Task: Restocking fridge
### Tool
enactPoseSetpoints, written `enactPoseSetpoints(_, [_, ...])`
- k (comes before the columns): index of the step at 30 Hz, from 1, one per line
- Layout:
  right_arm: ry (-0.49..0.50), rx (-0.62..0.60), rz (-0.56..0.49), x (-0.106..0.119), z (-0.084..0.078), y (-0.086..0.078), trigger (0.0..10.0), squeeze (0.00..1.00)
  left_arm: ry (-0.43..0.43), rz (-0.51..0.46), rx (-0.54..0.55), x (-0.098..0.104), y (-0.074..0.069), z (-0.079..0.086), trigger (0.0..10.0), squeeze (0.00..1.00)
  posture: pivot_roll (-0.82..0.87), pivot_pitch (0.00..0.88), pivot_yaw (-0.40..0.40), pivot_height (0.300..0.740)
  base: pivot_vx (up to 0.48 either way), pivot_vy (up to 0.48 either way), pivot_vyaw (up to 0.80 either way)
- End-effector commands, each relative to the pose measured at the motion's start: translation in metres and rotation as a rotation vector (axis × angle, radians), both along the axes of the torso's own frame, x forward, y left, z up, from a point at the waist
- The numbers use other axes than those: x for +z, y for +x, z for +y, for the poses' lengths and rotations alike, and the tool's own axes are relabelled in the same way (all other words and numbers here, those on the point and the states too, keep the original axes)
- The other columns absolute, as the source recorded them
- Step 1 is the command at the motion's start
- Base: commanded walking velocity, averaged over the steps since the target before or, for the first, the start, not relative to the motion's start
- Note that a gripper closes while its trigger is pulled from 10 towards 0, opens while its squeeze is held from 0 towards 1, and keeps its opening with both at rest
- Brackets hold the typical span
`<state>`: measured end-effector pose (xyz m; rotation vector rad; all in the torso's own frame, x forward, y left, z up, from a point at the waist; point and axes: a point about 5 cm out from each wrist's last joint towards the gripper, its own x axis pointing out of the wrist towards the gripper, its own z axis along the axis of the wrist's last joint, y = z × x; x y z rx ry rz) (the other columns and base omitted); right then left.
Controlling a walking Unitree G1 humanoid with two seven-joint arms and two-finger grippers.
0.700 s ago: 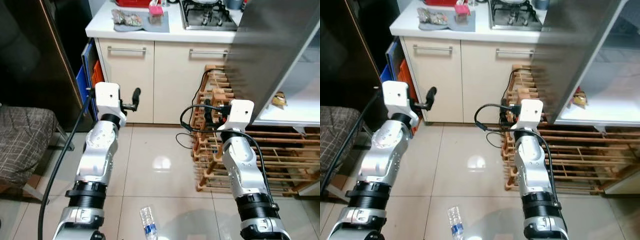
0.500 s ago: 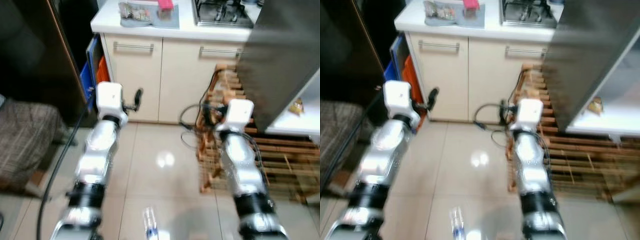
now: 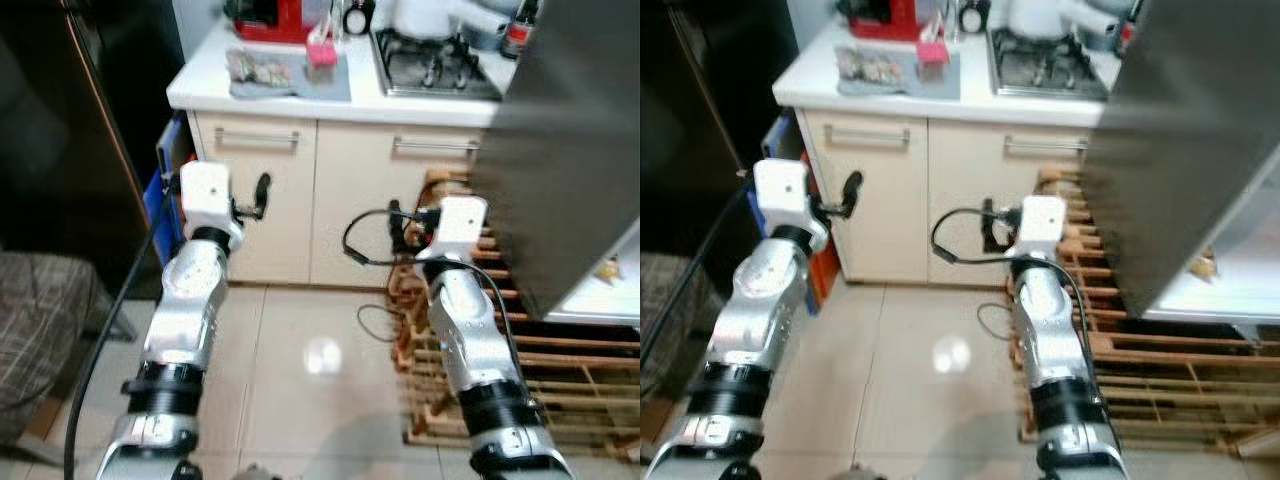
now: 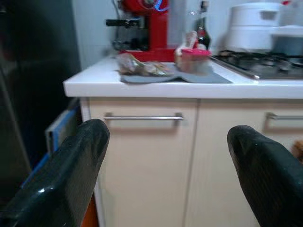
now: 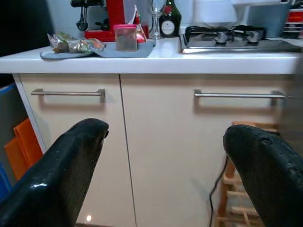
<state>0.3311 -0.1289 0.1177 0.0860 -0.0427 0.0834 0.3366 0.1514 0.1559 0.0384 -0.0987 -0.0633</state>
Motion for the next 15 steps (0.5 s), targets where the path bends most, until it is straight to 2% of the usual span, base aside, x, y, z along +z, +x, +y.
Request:
enactPoseSetpoints(1, [-0.002, -0.028, -0.007, 0.0025, -0.0107, 0.0031, 10.0, 0.00, 0.005, -0.011, -0.033, 0.0032, 0.0017, -0.0114, 10.0, 0.00, 0.00, 0.000, 0.004, 0.740, 0.469, 0.000, 0.00])
enactPoseSetpoints(15, [-0.002, -0.017, -0.026, 0.0095, -0.0106, 0.0099, 10.0, 0.00, 0.016, -0.029, -0.026, 0.0072, 0.0029, -0.0115, 10.0, 0.00, 0.01, 0.000, 0.001, 0.740, 0.469, 0.000, 0.00])
